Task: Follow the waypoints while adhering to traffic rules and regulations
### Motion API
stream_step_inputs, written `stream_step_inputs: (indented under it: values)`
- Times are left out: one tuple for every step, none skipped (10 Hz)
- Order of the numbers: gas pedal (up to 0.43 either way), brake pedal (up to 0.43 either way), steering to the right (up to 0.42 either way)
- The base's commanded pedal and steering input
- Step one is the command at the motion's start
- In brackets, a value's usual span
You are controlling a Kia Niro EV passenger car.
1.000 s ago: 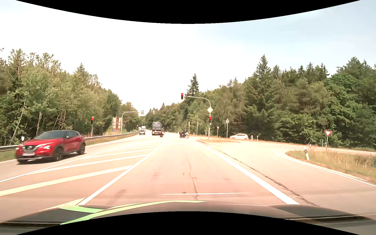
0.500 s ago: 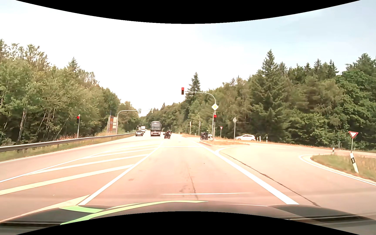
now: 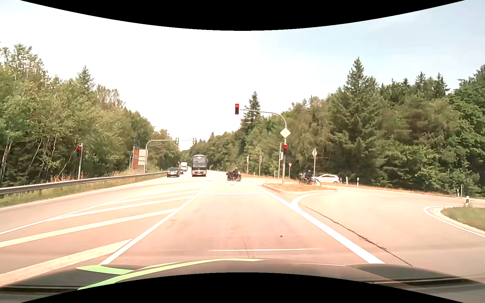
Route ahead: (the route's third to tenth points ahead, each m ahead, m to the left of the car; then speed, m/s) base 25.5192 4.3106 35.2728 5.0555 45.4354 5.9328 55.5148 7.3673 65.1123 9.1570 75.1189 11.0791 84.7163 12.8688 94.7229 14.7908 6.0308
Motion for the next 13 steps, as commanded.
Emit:
stream_step_inputs:
  values:
    - [0.000, 0.268, -0.005]
    - [0.000, 0.274, -0.004]
    - [0.000, 0.268, -0.004]
    - [0.000, 0.274, -0.004]
    - [0.000, 0.274, -0.002]
    - [0.000, 0.274, -0.001]
    - [0.000, 0.274, 0.000]
    - [0.000, 0.274, -0.001]
    - [0.000, 0.274, -0.001]
    - [0.000, 0.274, -0.001]
    - [0.000, 0.268, -0.001]
    - [0.000, 0.274, 0.000]
    - [0.000, 0.274, 0.000]
